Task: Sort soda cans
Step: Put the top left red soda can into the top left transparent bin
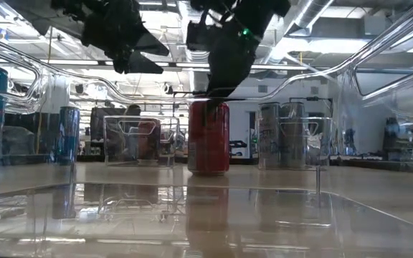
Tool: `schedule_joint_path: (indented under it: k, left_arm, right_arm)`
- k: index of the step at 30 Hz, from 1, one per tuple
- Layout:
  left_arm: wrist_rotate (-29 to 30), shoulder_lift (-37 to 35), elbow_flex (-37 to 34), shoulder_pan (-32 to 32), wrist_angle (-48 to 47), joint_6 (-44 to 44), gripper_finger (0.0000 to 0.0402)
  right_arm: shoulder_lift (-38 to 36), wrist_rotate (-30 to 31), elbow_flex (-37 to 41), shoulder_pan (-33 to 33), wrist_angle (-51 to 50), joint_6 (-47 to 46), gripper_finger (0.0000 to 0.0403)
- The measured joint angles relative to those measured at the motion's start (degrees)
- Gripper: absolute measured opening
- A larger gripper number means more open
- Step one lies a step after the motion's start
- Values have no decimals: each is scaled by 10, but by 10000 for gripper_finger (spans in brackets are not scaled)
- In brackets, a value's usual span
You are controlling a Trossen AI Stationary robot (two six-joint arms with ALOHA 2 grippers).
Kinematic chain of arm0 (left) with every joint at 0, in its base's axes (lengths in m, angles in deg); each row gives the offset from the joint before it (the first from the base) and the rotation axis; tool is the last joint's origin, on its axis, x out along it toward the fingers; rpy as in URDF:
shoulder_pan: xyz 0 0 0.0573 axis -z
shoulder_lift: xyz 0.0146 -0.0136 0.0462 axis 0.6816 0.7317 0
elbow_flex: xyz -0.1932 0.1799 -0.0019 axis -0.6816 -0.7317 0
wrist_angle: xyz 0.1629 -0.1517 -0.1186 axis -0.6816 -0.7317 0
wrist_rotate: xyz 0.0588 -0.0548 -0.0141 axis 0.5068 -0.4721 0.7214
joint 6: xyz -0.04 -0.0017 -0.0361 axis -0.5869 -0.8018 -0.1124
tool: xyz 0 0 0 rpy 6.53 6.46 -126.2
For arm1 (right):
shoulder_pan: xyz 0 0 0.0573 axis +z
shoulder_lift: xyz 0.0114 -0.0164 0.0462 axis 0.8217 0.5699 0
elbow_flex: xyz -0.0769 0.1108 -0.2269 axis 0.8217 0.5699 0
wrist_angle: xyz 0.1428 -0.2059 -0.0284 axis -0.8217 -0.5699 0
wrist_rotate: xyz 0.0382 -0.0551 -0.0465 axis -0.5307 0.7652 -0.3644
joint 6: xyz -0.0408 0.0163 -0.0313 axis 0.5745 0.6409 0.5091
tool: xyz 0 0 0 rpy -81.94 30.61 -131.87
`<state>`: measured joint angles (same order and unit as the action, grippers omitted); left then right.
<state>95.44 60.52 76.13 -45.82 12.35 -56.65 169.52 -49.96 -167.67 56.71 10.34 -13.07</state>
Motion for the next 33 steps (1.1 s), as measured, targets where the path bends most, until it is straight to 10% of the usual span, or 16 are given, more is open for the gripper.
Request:
schedule_joint_path:
  k: [14, 33]
  left_arm:
    - [0, 16, 0, 43, 80, 15, 399]
    - [-28, 189, 0, 47, 274, 84, 399]
  right_arm:
    - [-180, 2, 53, 40, -6, -53, 381]
    - [-552, 77, 500, 64, 327, -182, 381]
